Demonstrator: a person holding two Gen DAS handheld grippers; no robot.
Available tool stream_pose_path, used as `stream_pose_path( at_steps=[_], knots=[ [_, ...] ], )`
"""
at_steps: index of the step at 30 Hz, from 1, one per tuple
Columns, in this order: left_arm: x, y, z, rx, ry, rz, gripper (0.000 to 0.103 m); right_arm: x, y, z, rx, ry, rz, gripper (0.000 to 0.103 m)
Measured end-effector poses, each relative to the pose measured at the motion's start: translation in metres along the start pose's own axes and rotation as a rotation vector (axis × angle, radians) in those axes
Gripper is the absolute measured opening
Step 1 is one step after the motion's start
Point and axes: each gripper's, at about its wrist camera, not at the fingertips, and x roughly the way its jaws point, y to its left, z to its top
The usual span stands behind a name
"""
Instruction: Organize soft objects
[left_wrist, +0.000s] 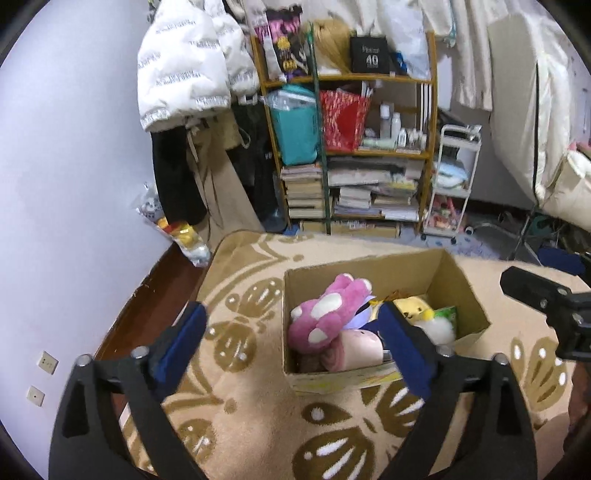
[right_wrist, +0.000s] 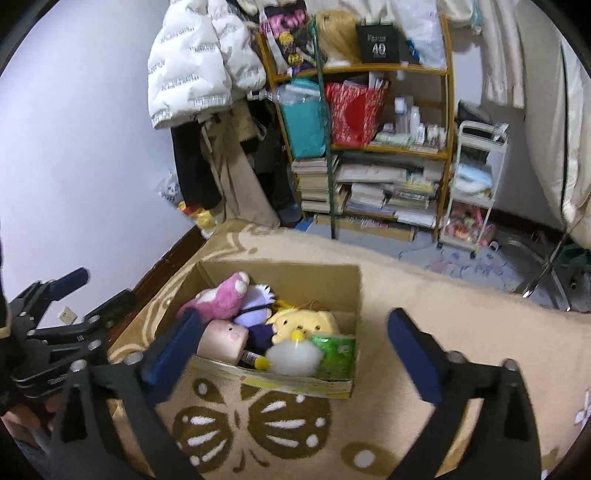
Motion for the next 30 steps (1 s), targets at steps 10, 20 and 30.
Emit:
stream_pose_path(
  at_steps=[10,20,30],
  knots=[
    [-0.086,0.022,0.003,-0.098,-0.135,0.029,0.103,-0.07,0.008,0.002,-0.06,-0.126,0.004,0.103],
    [-0.152,0.023,-0.013,-0.097,-0.254,0.071,0.103,-0.127,0.026,-0.009,-0.123,-0.205,0.027,0.103],
    [-0.182,0.014,-0.062,-0.137,-0.348,0.053,0.103,-0.157,0.039,-0.044,-0.152,-0.246,0.032,0.103]
  ],
)
